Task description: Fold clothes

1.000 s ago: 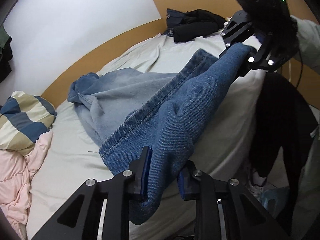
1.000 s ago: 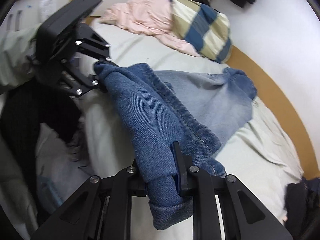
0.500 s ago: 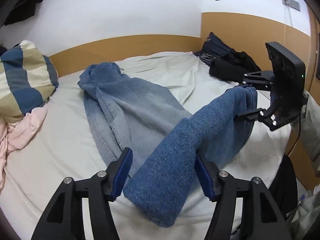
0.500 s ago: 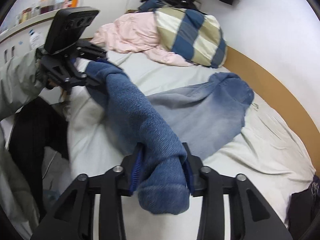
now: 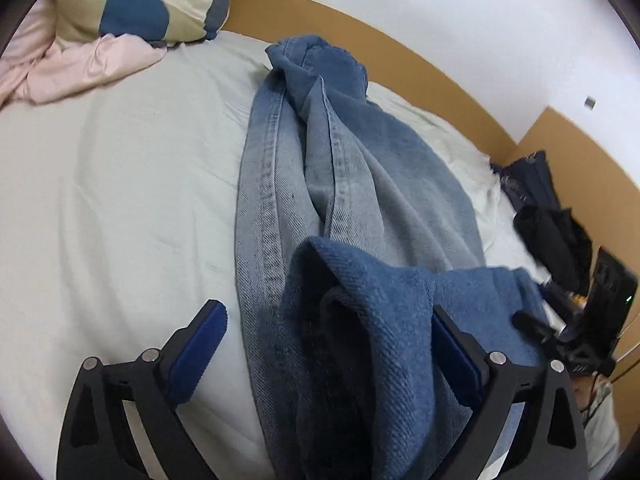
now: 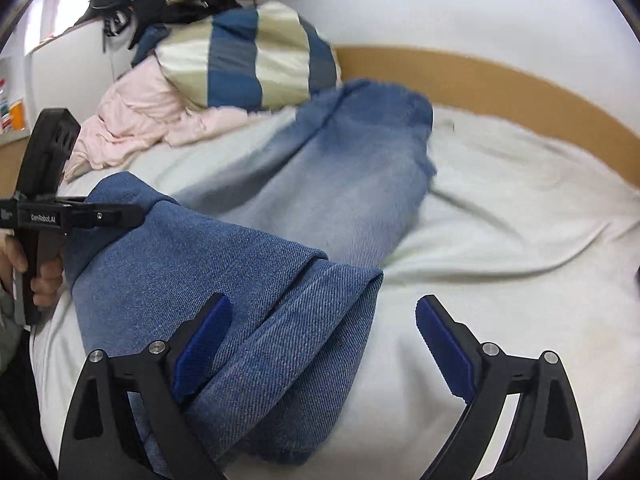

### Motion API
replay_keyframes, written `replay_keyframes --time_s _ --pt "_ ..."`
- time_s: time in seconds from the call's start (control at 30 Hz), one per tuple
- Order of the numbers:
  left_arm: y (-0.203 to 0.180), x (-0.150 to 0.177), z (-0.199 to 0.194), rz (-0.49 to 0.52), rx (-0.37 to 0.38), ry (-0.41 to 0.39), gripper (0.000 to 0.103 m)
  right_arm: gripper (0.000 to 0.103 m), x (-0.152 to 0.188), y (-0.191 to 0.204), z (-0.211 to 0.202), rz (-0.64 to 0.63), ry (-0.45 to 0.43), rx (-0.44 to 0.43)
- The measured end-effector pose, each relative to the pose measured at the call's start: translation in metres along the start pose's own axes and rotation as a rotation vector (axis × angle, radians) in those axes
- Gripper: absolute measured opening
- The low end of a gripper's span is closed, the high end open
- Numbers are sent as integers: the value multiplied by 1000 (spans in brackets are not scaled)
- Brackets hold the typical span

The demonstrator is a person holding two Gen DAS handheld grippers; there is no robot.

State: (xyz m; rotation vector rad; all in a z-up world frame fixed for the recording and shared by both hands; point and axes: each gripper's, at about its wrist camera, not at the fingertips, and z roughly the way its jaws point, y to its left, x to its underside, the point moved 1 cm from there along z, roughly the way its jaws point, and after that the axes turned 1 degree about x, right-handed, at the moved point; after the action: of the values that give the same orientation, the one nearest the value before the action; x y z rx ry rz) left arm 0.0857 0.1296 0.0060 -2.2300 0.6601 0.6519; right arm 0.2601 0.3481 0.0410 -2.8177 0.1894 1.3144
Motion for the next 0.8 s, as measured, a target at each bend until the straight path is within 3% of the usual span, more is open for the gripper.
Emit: replay_keyframes --time_s 0.17,0.27,0.33,0.4,0.43,0.5,0.57,0.67,0.7,0.77,0.8 --pt "-10 4 -10 27 -71 -33 99 103 0 -5 1 37 6 8" --pt "-19 11 -37 26 -87 -160 98 103 1 -3 -5 35 -24 34" --pt "-29 17 -59 23 -61 -261 98 102 3 6 -34 2 -178 -17" --pt "-34 17 -71 -3 10 -298 100 103 4 15 -63 6 -298 -117" --pt "-37 15 -73 -20 38 -290 100 103 3 19 -67 22 -290 -144" --pt "-43 11 -74 -31 24 -267 100 103 -1 27 -63 42 -240 -176" --pt "-51 9 -65 21 -76 -245 100 103 -3 35 -44 37 -156 -154" --pt "-42 14 -37 68 -242 -150 100 103 2 37 -15 38 -43 -99" --pt "-31 18 -28 48 -254 -120 100 103 3 33 -9 53 -19 -90" --pt "-1 20 -17 -81 -165 -57 103 103 3 24 -13 97 -38 -125" --pt "6 20 -23 -119 -137 -95 103 103 5 18 -19 123 -67 -155"
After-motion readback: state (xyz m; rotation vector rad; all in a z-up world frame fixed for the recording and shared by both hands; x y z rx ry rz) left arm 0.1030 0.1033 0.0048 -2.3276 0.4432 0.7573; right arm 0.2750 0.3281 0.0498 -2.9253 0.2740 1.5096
